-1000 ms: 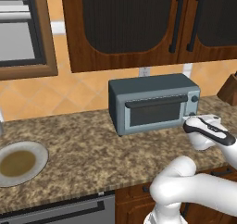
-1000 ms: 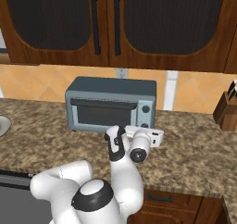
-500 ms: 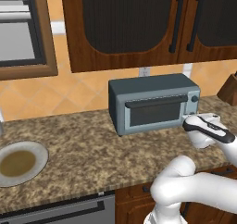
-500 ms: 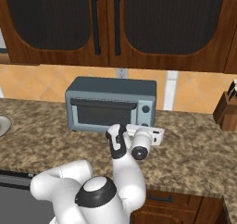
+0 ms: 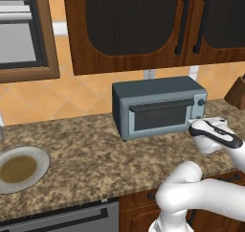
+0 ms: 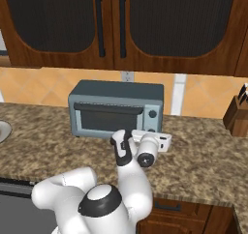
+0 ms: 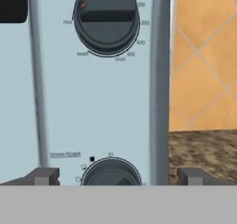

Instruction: Pick up the kebab skewer and baguette bread, and place them inside the toaster oven. Close the toaster oven door and start by setting the timer.

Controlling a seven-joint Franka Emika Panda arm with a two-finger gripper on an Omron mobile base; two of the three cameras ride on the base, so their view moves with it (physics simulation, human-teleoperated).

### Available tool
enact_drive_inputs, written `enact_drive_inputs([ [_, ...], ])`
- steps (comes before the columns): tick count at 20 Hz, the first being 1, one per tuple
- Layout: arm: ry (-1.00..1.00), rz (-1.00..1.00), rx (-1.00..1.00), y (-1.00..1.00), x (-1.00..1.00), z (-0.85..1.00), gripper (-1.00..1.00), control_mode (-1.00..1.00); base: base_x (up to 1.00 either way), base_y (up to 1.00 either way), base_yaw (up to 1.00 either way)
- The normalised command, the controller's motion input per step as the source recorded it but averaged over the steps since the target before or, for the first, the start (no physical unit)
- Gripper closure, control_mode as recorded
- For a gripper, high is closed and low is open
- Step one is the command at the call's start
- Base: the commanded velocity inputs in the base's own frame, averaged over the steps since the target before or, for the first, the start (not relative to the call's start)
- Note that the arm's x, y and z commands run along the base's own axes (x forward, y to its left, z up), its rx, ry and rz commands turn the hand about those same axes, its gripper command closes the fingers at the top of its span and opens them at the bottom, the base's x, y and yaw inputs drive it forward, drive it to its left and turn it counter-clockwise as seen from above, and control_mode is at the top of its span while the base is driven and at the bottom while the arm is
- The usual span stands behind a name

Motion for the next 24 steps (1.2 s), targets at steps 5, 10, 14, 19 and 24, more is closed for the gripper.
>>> enact_drive_inputs([
  [5, 0.0, 0.0, 0.0, 0.12, -0.01, 0.0, -1.0, -1.0, 0.0, 0.0, 0.0],
  [10, 0.0, 0.0, 0.0, 0.0, 0.0, 0.0, -1.0, -1.0, 0.0, 0.0, 0.0],
  [14, 0.0, 0.0, 0.0, 0.0, 0.0, 0.0, 1.0, -1.0, 0.0, 0.0, 0.0],
  [19, 0.0, 0.0, 0.0, 0.0, 0.0, 0.0, 1.0, -1.0, 0.0, 0.0, 0.0],
  [24, 0.0, 0.0, 0.0, 0.0, 0.0, 0.0, 1.0, -1.0, 0.0, 0.0, 0.0],
])
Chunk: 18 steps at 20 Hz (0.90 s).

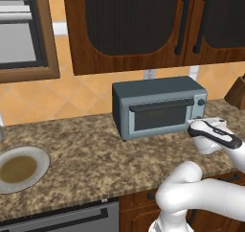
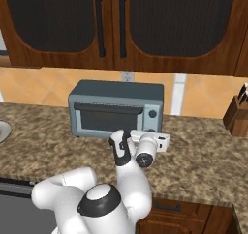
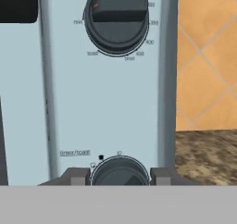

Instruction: Pick up the kebab skewer and baguette bread, and place them inside the toaster oven. Close the toaster oven door and start by setting the timer.

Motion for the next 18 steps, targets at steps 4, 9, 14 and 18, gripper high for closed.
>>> enact_drive_inputs([
  [4, 0.0, 0.0, 0.0, 0.0, 0.0, 0.0, 1.0, -1.0, 0.0, 0.0, 0.0],
  [9, 0.0, 0.0, 0.1, 0.0, 0.0, 0.0, 1.0, -1.0, 0.0, 0.0, 0.0],
  [14, 0.0, 0.0, 0.15, 0.0, 0.0, -0.02, 1.0, -1.0, 0.0, 0.0, 0.0],
  [18, 0.0, 0.0, 0.18, 0.0, 0.0, -0.04, 1.0, -1.0, 0.0, 0.0, 0.0],
])
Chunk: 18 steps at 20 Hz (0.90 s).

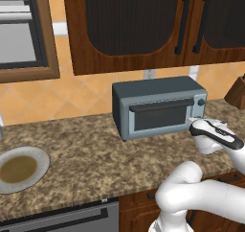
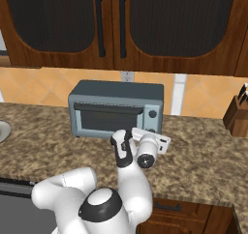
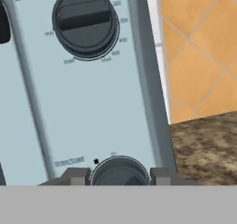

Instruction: Pick up the kebab skewer and baguette bread, and place them inside the toaster oven. Close the toaster oven door and start by setting the timer.

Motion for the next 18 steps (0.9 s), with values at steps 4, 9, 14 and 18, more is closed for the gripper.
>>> enact_drive_inputs([
  [4, 0.0, 0.0, 0.2, -0.01, 0.0, -0.04, 1.0, -1.0, 0.0, 0.0, 0.0],
  [9, 0.0, 0.0, 0.2, -0.01, 0.0, -0.05, 1.0, -1.0, 0.0, 0.0, 0.0],
  [14, 0.0, 0.0, 0.22, -0.02, 0.0, -0.06, 1.0, -1.0, 0.0, 0.0, 0.0],
  [18, 0.0, 0.0, 0.22, 0.0, 0.0, -0.07, 1.0, -1.0, 0.0, 0.0, 0.0],
])
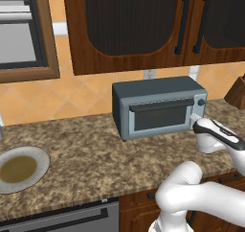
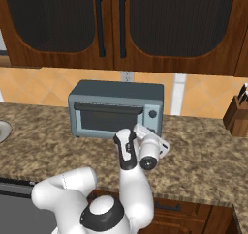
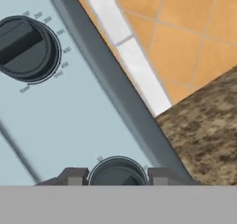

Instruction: Pick up the kebab skewer and baguette bread, and place them inside the toaster oven. Close the toaster oven door and start by setting the timer.

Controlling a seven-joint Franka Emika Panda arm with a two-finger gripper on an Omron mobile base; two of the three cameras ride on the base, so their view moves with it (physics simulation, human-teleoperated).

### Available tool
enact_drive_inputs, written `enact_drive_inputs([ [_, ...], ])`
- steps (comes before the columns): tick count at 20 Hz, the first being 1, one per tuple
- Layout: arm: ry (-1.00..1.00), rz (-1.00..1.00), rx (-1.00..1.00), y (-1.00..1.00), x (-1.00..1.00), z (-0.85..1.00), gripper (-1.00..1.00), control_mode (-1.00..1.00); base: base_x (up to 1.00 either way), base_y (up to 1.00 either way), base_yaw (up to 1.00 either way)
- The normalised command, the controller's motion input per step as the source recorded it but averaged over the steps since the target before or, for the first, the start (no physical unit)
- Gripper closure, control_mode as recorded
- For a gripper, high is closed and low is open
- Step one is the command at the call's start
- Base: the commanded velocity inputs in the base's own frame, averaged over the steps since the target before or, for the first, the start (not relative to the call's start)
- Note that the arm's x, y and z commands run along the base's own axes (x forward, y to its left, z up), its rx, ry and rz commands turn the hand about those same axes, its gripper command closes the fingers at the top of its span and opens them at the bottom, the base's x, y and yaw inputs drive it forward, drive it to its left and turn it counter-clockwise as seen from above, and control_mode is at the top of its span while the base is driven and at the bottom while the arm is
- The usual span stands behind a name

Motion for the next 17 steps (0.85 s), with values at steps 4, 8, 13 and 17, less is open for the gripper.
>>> enact_drive_inputs([
  [4, 0.0, 0.0, 0.2, 0.0, 0.0, -0.07, 1.0, -1.0, 0.0, 0.0, 0.0],
  [8, 0.0, 0.0, 0.19, 0.0, 0.0, -0.08, 1.0, -1.0, 0.0, 0.0, 0.0],
  [13, 0.0, 0.0, 0.2, -0.03, 0.0, -0.05, 1.0, -1.0, 0.0, 0.0, 0.0],
  [17, 0.0, 0.0, 0.19, -0.01, 0.0, -0.01, 1.0, -1.0, 0.0, 0.0, 0.0],
])
